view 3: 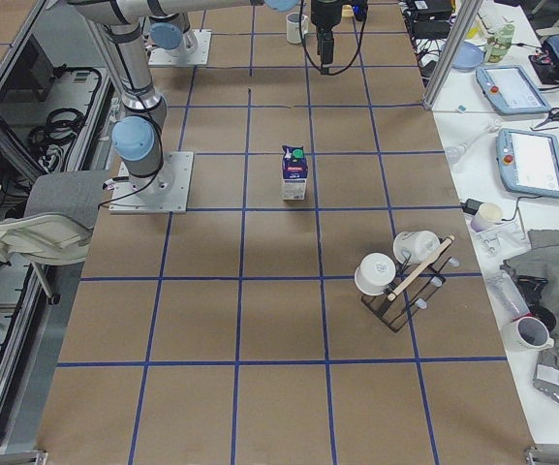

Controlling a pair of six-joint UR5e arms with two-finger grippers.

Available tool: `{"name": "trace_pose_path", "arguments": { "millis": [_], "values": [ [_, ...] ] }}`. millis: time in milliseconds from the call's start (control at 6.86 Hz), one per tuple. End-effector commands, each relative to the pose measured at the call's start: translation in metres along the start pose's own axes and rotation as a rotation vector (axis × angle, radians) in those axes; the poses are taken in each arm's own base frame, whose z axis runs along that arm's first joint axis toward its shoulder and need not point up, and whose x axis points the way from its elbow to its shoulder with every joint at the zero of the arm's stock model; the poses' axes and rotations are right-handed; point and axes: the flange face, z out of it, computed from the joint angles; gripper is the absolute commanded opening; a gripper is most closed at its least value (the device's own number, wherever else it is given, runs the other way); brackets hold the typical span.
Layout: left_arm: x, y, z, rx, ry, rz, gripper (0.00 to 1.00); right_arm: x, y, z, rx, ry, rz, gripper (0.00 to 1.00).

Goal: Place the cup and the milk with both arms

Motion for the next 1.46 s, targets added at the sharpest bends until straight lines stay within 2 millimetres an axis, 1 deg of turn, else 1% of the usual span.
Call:
{"name": "trace_pose_path", "arguments": {
  "millis": [0,146,292,438,583,729,875,1021,1167,1312],
  "values": [
    [-0.037,-0.006,0.023,-0.058,0.013,-0.016,1.0,0.0,0.0,0.0,0.0,0.001,0.0,1.0],
    [-0.07,-0.007,0.041,-0.091,0.014,-0.015,1.0,0.0,0.0,0.0,0.0,0.001,0.0,1.0],
    [-0.113,-0.003,0.077,-0.153,0.031,-0.01,1.0,0.0,0.0,0.0,0.0,-0.001,0.0,1.0],
    [-0.134,0.0,0.126,-0.15,0.083,-0.053,1.0,0.0,0.001,-0.001,0.001,0.001,-0.001,1.0],
    [-0.136,0.005,0.189,-0.109,0.078,-0.06,1.0,0.0,0.001,-0.001,0.001,-0.001,0.0,1.0],
    [-0.129,0.03,0.246,-0.125,0.079,-0.062,1.0,0.0,0.001,-0.001,0.0,-0.001,0.0,1.0],
    [-0.128,0.039,0.275,-0.124,0.078,-0.072,1.0,0.0,0.001,-0.001,0.001,-0.001,0.0,1.0],
    [-0.13,0.032,0.281,-0.128,0.083,-0.074,1.0,0.0,0.001,-0.001,0.0,-0.001,-0.002,1.0],
    [-0.131,0.028,0.294,-0.147,0.092,-0.067,0.98,0.0,0.001,-0.001,0.0,-0.001,-0.002,1.0],
    [-0.132,0.024,0.3,-0.137,0.089,-0.062,0.79,0.0,0.001,-0.001,0.0,-0.001,-0.002,1.0]
  ]
}}
